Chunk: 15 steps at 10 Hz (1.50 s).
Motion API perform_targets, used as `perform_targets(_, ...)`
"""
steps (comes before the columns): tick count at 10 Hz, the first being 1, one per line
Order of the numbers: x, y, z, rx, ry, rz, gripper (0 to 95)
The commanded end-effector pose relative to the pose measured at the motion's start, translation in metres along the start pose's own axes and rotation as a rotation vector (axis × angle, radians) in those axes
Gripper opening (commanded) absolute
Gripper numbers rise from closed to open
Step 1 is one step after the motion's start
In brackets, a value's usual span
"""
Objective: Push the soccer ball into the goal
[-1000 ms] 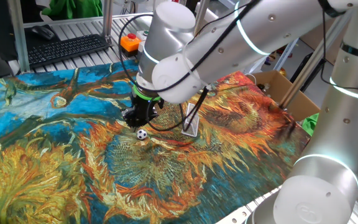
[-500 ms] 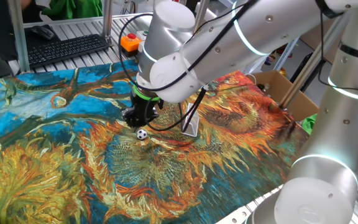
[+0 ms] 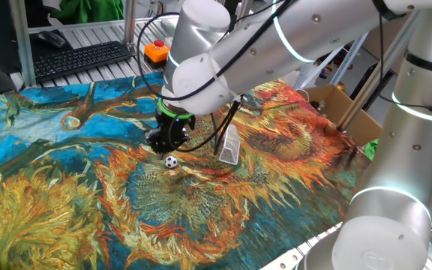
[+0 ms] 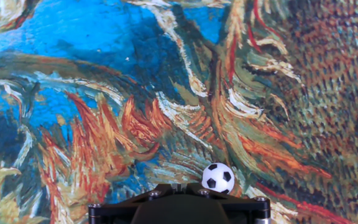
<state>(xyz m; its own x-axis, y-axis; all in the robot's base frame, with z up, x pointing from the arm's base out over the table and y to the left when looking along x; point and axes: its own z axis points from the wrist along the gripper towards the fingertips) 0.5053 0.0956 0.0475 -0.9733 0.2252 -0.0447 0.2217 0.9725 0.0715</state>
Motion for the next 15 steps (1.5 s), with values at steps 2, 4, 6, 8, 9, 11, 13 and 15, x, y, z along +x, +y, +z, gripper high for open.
perform_targets(2,0.001,-0.001,-0.001,0.004,0.016,0.021,0.0)
perform_targets(4,0.001,-0.001,-0.001,0.019,0.076,0.034,0.0)
perform_targets(6,0.001,-0.001,-0.001,0.017,0.106,0.034,0.0)
perform_targets(8,0.001,-0.001,-0.001,0.015,0.113,0.041,0.0)
perform_targets(9,0.001,-0.001,-0.001,0.014,0.113,0.047,0.0)
perform_targets(11,0.001,-0.001,-0.001,0.014,0.109,0.059,0.0)
perform_targets(13,-0.001,0.003,0.008,0.015,0.103,0.074,0.0)
perform_targets(15,-0.002,0.006,0.017,0.013,0.101,0.083,0.0)
